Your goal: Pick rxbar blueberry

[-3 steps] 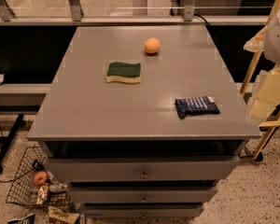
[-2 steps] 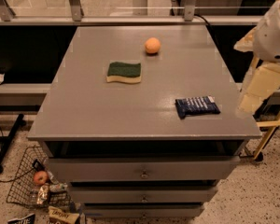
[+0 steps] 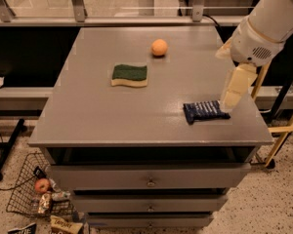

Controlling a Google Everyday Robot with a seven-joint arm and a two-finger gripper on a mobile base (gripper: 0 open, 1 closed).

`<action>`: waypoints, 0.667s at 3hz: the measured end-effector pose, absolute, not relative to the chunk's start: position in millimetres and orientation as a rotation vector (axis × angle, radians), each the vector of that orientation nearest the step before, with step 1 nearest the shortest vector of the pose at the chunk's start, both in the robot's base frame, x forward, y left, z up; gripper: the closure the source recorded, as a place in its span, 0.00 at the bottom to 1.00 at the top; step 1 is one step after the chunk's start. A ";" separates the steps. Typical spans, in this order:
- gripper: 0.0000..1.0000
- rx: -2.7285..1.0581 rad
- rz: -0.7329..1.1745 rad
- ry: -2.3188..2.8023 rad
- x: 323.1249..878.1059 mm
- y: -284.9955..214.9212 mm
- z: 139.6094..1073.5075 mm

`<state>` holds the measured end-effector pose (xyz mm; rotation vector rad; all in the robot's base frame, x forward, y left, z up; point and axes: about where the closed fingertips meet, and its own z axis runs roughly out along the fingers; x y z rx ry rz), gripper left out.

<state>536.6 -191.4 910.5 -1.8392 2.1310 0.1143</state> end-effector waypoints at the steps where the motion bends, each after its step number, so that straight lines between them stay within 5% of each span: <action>1: 0.00 -1.888 0.141 2.150 550.0 -177.7 881.4; 2: 0.00 -1.939 0.157 2.185 550.0 -166.3 855.4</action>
Offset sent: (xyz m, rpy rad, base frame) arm 0.0107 0.0360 -0.0831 -0.0963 0.1603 0.0521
